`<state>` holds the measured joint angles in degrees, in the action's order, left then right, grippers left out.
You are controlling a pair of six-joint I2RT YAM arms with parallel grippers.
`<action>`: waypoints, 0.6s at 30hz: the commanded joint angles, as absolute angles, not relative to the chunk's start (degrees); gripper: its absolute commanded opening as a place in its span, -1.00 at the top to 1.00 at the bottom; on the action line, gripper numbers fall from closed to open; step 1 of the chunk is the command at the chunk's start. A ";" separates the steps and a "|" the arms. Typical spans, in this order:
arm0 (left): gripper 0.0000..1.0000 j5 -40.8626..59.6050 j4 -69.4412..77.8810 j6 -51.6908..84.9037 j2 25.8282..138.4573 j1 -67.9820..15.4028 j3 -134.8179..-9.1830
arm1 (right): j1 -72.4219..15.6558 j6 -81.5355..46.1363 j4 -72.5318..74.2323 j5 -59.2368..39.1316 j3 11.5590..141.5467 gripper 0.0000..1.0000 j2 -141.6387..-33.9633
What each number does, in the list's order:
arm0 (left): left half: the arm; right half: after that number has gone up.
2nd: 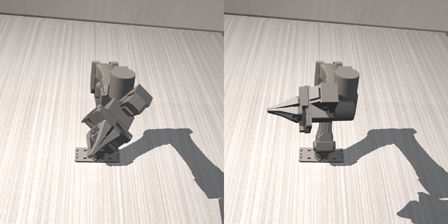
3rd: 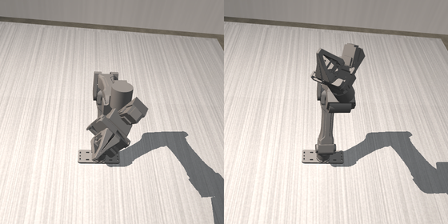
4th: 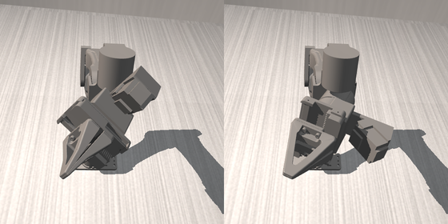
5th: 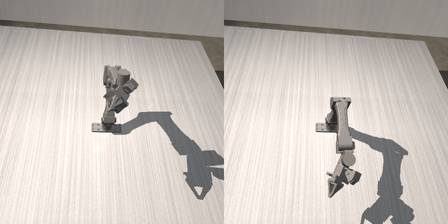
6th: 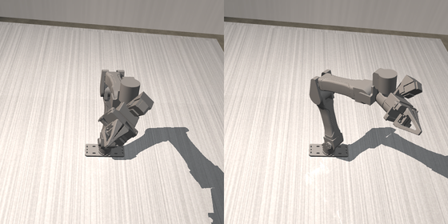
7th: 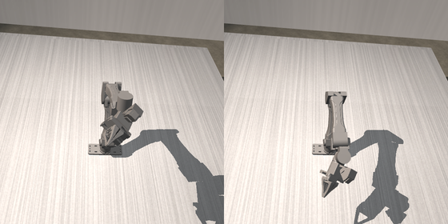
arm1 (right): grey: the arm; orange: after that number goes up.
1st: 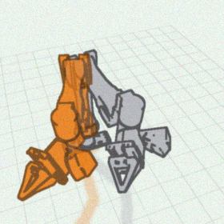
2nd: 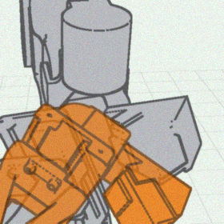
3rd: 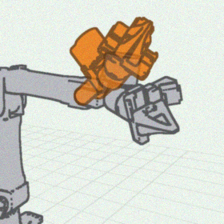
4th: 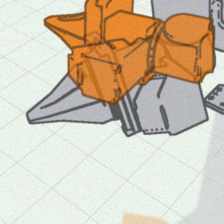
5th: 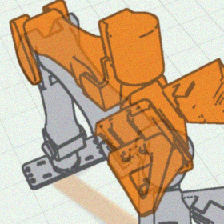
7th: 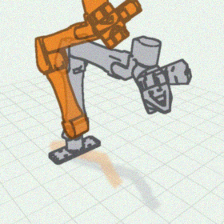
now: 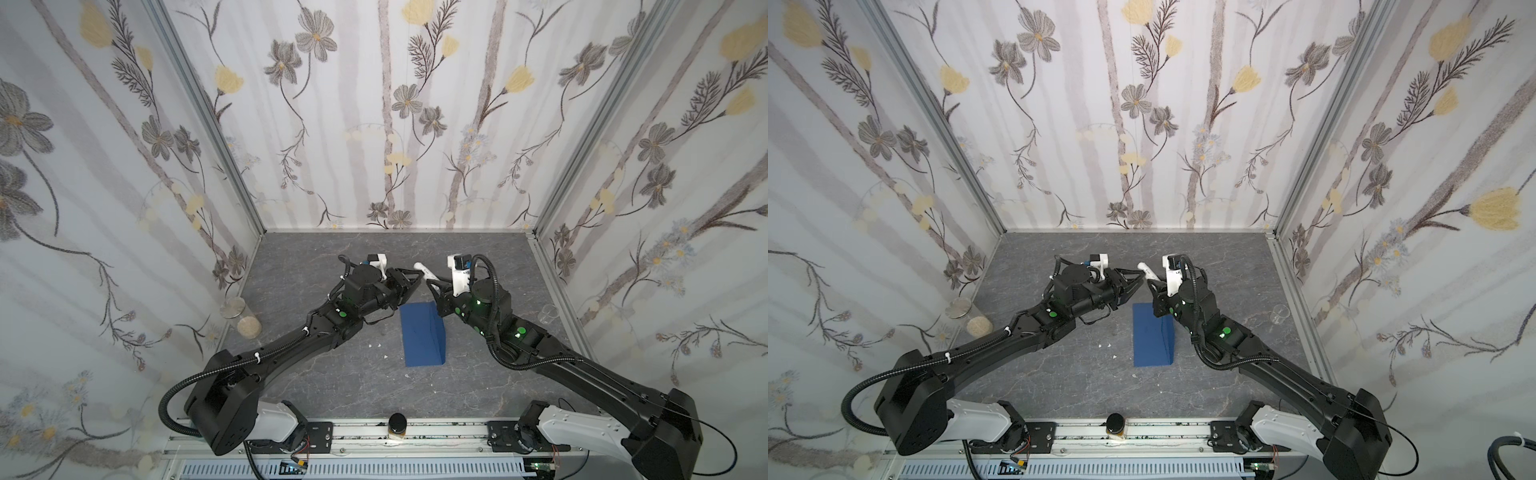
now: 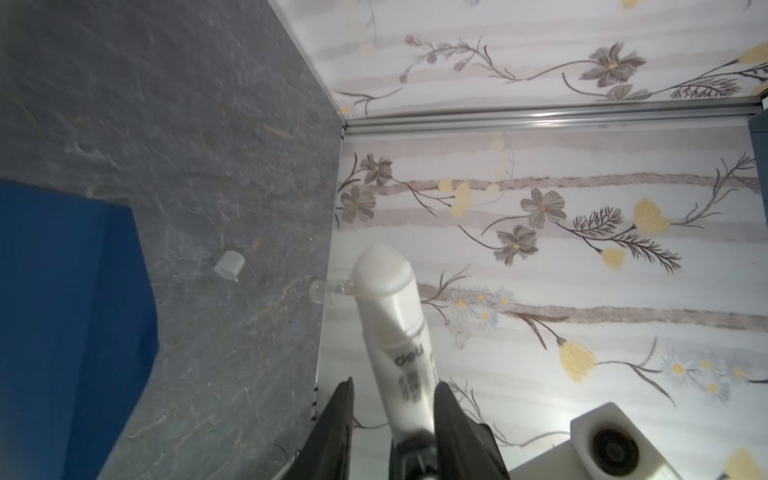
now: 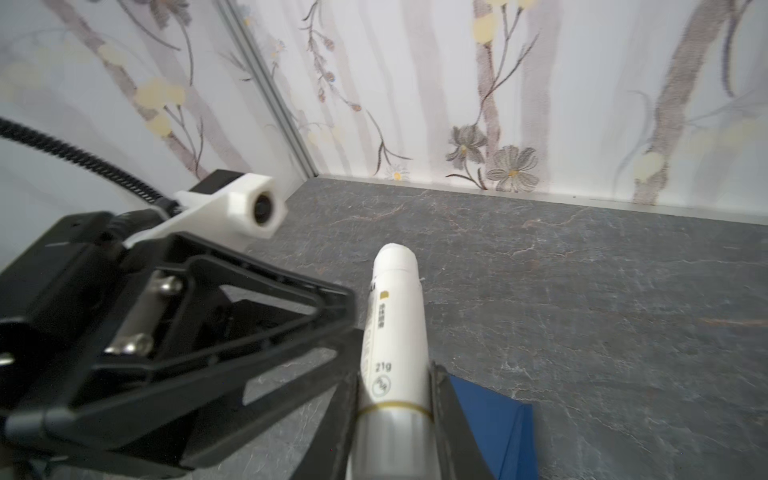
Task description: Place the letter into the envelope and seal it
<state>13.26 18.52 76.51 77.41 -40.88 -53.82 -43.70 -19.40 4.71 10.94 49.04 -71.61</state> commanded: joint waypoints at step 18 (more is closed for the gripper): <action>0.56 3.49 7.50 46.16 84.45 -39.77 -49.50 | -43.14 -30.10 -24.19 7.61 51.53 1.00 -70.81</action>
